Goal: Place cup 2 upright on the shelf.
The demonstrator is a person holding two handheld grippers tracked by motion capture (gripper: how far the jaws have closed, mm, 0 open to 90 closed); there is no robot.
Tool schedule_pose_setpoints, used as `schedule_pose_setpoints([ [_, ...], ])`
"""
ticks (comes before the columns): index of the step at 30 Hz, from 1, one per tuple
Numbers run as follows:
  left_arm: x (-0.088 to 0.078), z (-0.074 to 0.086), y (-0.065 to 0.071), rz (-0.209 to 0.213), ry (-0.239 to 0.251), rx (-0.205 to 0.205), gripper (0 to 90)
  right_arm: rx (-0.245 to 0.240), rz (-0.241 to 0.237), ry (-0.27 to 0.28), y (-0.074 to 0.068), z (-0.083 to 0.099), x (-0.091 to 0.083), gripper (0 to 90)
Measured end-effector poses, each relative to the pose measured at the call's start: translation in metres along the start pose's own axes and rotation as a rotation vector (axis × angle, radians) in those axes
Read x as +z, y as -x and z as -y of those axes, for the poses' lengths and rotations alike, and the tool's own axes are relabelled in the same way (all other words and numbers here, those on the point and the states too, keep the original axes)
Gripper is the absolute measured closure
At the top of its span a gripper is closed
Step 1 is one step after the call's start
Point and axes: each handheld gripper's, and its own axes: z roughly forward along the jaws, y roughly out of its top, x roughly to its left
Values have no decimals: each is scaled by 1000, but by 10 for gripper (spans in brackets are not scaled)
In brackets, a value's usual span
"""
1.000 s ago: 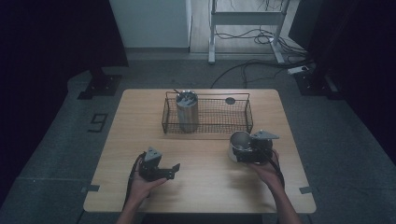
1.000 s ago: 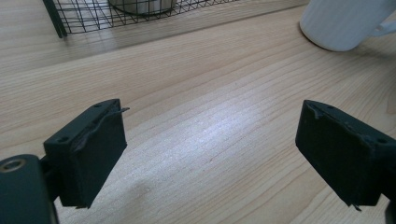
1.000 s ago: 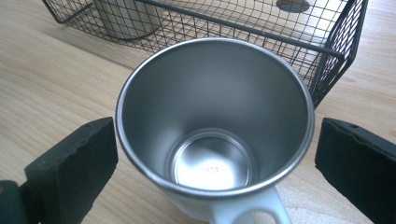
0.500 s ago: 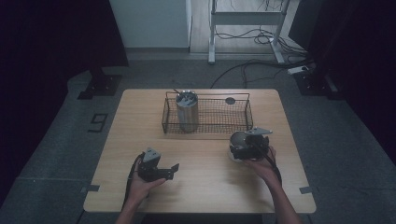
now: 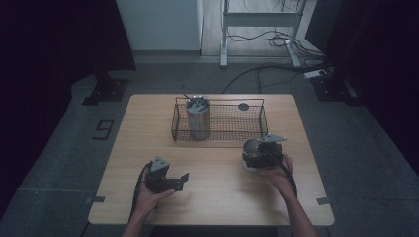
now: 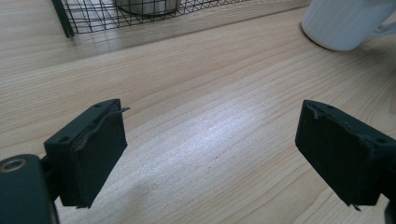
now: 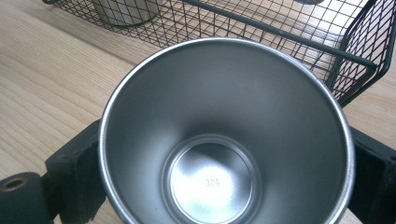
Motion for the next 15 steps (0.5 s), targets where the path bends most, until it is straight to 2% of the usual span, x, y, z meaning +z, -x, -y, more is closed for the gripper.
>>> schedule_pose_setpoints([
  [8, 0, 1, -2, -3, 0, -13, 90, -2, 6, 3, 0, 0, 0, 64],
  [15, 1, 2, -3, 0, -9, -20, 100, 15, -7, 43, 3, -3, -10, 64],
])
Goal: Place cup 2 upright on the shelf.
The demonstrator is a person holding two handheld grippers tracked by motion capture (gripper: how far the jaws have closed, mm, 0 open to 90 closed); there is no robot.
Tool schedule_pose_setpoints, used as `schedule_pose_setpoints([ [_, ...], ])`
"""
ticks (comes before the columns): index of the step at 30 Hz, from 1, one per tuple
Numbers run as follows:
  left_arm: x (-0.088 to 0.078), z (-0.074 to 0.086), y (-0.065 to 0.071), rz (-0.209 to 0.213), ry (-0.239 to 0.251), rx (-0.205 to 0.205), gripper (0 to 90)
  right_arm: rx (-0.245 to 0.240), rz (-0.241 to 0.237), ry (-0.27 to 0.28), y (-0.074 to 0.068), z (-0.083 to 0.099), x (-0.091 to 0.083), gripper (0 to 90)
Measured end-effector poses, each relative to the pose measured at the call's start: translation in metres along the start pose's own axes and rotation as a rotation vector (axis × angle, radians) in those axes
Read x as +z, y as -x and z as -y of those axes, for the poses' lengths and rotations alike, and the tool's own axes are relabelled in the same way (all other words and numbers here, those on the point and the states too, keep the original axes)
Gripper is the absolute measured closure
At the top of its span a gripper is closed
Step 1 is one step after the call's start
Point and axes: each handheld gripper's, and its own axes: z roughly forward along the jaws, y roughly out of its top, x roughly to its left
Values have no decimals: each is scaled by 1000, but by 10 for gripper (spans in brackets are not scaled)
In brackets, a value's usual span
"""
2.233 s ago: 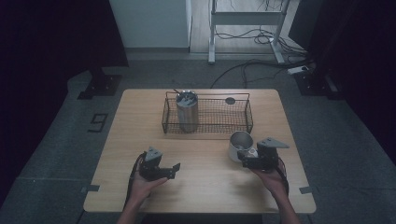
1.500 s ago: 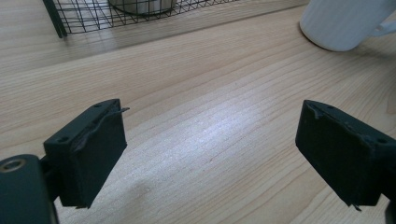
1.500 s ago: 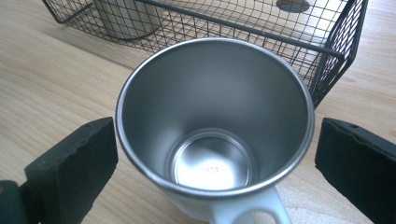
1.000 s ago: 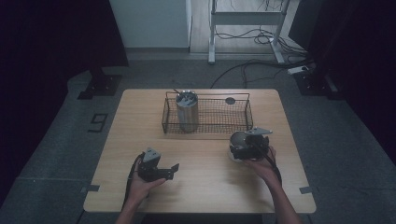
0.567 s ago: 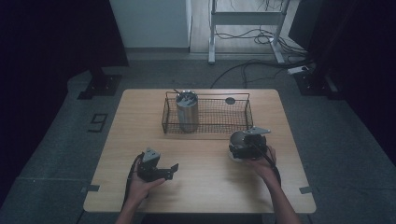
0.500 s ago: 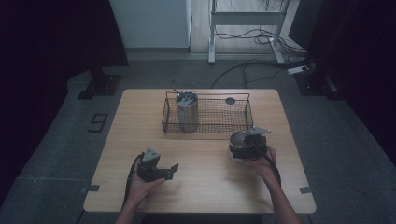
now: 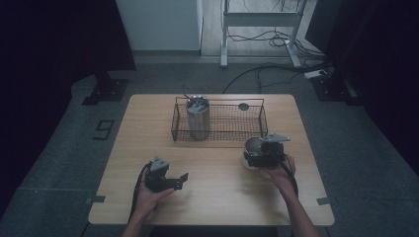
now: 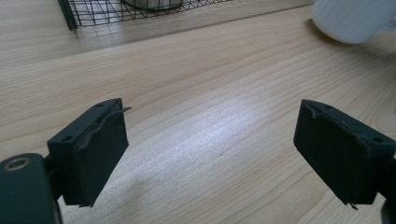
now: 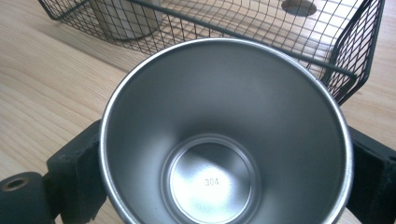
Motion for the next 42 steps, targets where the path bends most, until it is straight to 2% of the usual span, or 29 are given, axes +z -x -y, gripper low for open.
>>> schedule_pose_setpoints([
  [13, 0, 0, -1, 16, -7, -20, 101, -16, -11, 48, -5, -16, -20, 65],
  [22, -3, 0, -2, 25, -1, -34, 102, -39, -15, 92, -12, -36, -40, 65],
  [42, 2, 3, -2, 28, -34, -30, 102, -55, -12, 118, -19, -65, -49, 64],
])
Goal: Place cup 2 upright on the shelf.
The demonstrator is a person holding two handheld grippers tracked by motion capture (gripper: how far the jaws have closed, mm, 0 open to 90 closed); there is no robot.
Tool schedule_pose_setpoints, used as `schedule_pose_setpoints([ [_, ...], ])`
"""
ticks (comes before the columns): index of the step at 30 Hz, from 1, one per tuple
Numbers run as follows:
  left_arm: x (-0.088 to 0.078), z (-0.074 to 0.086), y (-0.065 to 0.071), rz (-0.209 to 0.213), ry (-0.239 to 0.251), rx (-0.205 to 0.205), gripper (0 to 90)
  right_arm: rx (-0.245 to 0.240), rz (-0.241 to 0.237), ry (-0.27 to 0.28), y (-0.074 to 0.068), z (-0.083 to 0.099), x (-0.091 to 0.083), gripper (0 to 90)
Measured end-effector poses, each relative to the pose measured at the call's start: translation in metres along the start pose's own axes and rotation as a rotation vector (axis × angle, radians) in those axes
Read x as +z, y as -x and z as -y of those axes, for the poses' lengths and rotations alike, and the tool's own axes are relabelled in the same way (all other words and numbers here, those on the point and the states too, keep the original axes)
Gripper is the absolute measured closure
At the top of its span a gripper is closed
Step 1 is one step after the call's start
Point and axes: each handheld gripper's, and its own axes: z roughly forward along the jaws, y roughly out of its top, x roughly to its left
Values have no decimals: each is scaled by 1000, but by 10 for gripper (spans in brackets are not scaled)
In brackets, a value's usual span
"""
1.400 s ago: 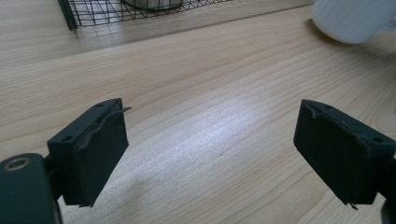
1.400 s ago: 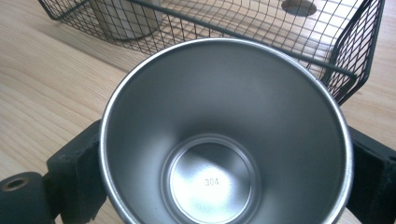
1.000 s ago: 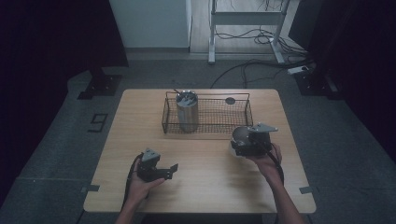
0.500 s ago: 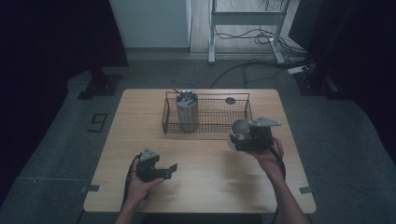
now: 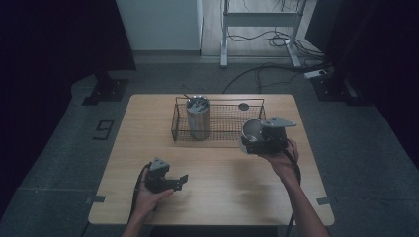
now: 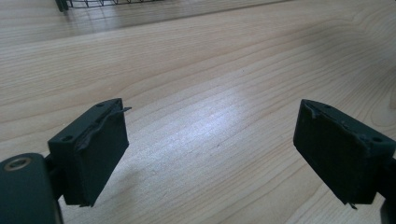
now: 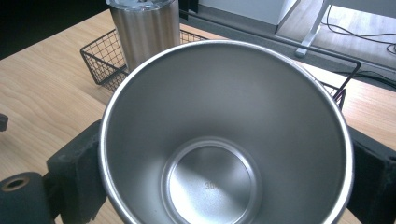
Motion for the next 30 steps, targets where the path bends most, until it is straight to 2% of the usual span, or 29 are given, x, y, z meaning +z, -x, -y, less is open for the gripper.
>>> schedule_pose_setpoints([
  [30, -1, 0, -1, 1, -5, 4, 103, 16, 5, -2, 9, -20, 19, 64],
])
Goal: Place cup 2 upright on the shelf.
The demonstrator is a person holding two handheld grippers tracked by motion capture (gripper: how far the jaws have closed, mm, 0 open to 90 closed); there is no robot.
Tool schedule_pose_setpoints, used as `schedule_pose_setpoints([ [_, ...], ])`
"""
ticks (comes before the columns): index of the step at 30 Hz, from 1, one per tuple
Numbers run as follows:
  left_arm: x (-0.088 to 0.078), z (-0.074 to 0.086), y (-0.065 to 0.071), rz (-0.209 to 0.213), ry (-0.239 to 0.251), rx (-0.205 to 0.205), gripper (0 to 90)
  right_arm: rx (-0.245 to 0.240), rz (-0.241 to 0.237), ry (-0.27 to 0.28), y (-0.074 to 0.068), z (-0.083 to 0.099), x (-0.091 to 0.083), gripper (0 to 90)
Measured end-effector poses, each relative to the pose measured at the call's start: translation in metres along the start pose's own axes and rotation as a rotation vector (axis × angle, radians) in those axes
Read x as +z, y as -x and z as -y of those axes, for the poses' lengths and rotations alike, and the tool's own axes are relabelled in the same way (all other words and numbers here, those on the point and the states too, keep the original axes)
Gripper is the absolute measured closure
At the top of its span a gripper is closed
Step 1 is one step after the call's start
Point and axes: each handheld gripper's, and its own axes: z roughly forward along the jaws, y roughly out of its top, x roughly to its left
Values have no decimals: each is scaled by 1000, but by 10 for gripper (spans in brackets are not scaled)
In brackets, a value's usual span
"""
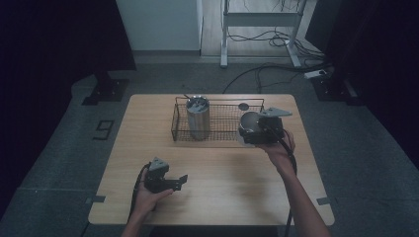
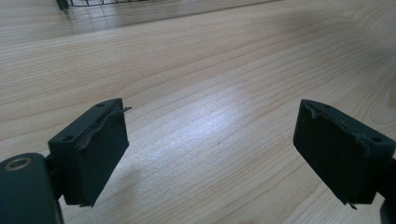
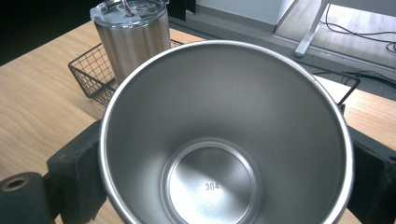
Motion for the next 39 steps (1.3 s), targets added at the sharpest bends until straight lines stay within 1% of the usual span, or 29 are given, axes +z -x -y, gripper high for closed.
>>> schedule_pose_setpoints([
  [2, 1, 0, 1, 2, -1, 6, 103, 4, -4, 1, 1, -1, 2, 64],
  [19, 2, 0, 2, 5, -7, 12, 103, 13, 5, -1, 9, -10, 15, 64],
  [24, 2, 1, 2, 5, -9, 12, 103, 13, 4, -4, 10, -13, 19, 64],
  [39, 2, 1, 3, 12, -8, 8, 103, 20, 18, -10, 18, -23, 27, 64],
])
